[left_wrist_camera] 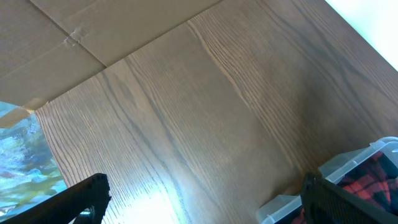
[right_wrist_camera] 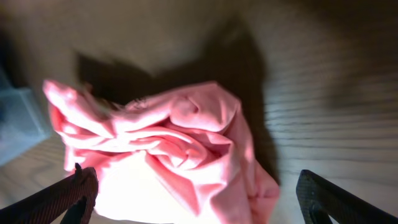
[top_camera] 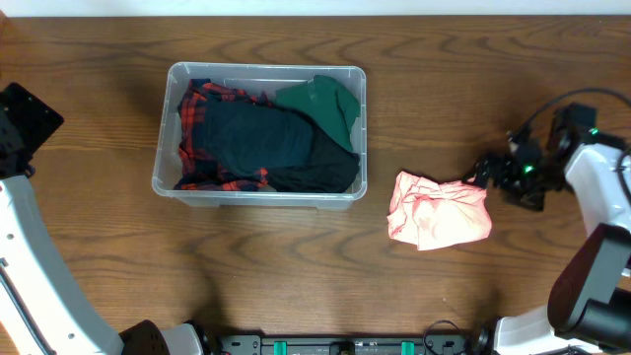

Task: Pack container
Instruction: 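Move the right gripper to the pink garment and grasp it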

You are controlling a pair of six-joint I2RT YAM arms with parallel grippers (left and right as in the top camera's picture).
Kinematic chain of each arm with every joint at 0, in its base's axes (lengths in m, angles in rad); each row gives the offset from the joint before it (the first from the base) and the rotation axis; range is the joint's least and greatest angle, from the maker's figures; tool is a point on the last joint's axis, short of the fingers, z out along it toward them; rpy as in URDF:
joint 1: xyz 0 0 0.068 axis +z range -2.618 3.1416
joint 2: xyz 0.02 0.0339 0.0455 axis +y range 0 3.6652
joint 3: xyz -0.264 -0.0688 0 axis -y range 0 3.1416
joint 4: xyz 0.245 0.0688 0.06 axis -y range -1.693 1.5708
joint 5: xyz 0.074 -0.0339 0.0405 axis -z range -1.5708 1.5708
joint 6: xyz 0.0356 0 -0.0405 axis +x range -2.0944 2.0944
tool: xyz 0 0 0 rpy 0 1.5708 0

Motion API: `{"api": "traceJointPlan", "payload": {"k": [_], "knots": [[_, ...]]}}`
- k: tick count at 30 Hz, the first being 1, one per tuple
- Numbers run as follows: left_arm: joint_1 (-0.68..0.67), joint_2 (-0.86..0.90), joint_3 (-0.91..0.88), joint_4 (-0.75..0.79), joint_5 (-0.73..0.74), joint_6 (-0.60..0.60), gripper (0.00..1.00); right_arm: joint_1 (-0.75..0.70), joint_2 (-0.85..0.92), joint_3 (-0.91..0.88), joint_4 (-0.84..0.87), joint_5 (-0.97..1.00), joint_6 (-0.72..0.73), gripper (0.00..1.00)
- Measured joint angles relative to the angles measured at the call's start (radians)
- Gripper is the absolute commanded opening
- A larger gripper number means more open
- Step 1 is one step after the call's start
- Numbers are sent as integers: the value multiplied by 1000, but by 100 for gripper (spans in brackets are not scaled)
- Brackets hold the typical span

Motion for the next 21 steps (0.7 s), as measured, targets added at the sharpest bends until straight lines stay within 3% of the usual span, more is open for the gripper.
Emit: {"api": "traceJointPlan", "payload": {"k": [2, 4, 5, 7, 8, 11, 16, 21], "knots": [[0, 0, 0, 0, 0, 0, 98, 11, 3, -57, 50, -8, -5, 97], [0, 0, 0, 0, 0, 0, 98, 17, 3, -106, 97, -22, -13, 85], [0, 0, 0, 0, 0, 0, 98, 17, 3, -132, 121, -37, -8, 73], [0, 0, 0, 0, 0, 0, 98, 17, 3, -159, 143, -62, -19, 34], [0, 0, 0, 0, 0, 0, 98, 17, 3, -169, 148, -76, -16, 19], [0, 0, 0, 0, 0, 0, 98, 17, 4, -175, 146, -107, -16, 3], [0, 0, 0, 0, 0, 0, 98, 17, 3, -132, 103, -239, -10, 1], [0, 0, 0, 0, 0, 0, 98, 32, -37, 29, 100, -447, 20, 1]]}}
